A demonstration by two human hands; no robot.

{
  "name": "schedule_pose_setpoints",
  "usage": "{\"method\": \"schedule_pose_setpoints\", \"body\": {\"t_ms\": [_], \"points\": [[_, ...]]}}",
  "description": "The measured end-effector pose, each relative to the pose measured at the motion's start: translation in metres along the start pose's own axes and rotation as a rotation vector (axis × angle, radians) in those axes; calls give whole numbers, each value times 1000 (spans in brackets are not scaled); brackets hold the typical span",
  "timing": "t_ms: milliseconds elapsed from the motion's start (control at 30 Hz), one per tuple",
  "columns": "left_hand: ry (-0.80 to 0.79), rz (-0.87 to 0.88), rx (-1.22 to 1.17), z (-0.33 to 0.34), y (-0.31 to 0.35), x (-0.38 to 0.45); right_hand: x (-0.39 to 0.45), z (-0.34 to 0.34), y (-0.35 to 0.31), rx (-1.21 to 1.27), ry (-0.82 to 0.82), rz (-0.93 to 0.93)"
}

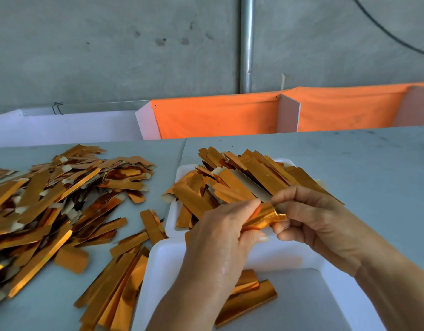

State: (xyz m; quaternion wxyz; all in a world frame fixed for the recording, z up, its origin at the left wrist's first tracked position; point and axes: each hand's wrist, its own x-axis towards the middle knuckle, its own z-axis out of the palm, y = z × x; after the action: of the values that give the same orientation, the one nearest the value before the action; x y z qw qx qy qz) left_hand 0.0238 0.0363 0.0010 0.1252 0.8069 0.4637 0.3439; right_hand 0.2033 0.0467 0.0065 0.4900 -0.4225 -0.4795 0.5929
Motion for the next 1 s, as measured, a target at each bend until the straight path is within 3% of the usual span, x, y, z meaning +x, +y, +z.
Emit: {"method": "schedule_pose_setpoints", "body": {"t_ms": [200, 367, 567, 800, 1000], "points": [[27, -85, -293, 1, -1, 0, -4, -2, -6, 39, -42, -101], [88, -46, -317, 0, -4, 0, -3, -3, -5, 8, -42, -102], [-12, -17, -296, 0, -4, 1, -4, -5, -4, 19, -62, -93], [-18, -165, -457, -3, -5, 1, -7, -7, -8, -63, -244, -80], [-8, -204, -489, -5, -5, 1, -6, -7, -7, -71, -235, -104]]}}
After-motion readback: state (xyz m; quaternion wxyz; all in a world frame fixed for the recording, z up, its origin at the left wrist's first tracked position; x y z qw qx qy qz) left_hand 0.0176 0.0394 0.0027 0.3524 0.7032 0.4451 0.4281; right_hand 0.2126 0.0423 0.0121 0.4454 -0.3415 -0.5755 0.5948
